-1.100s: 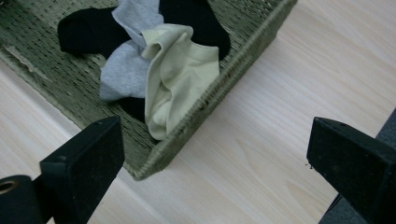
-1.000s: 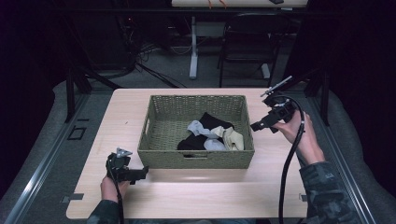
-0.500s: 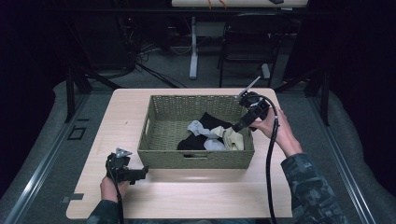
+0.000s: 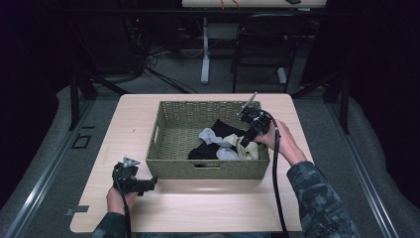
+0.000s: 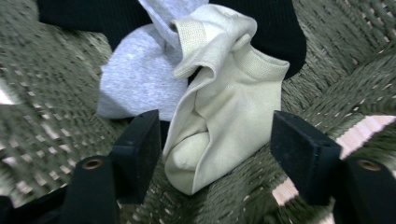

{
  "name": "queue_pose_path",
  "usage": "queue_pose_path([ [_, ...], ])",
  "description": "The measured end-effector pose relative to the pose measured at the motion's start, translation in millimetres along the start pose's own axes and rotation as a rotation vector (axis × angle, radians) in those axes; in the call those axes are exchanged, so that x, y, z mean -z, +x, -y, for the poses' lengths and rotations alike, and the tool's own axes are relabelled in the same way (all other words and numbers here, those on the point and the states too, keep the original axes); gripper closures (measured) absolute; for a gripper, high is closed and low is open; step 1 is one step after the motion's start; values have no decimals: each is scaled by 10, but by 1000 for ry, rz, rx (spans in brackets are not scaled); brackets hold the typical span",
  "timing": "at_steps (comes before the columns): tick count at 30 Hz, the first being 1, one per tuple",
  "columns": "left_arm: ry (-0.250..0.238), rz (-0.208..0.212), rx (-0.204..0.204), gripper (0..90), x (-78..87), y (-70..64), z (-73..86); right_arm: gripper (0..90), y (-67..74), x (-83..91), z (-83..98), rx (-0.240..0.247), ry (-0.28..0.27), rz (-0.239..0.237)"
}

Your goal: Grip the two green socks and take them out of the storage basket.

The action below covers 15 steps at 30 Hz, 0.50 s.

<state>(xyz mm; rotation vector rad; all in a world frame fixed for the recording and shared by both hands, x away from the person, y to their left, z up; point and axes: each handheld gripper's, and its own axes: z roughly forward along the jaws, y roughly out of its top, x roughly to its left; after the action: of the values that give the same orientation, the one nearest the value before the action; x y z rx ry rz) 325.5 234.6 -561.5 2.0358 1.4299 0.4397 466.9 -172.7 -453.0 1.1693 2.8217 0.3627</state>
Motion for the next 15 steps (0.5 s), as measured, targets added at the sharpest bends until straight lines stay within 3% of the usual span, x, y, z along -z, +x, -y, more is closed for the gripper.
queue_pose_path([
  [4,1,-2,0,0,3,-1,-1,401,17,-139,-5,-7,33,6],
  [5,-1,-1,-2,0,1,-1,-2,425,8,-184,-12,10,63,11],
  [8,-1,-1,-3,0,2,-2,-2,459,17,-245,-7,-2,66,13],
  [11,-2,-1,-3,0,2,-3,-3,511,8,-316,-23,13,116,26],
  [15,-3,0,-3,0,4,-5,-3,533,28,-363,-42,11,119,49],
])
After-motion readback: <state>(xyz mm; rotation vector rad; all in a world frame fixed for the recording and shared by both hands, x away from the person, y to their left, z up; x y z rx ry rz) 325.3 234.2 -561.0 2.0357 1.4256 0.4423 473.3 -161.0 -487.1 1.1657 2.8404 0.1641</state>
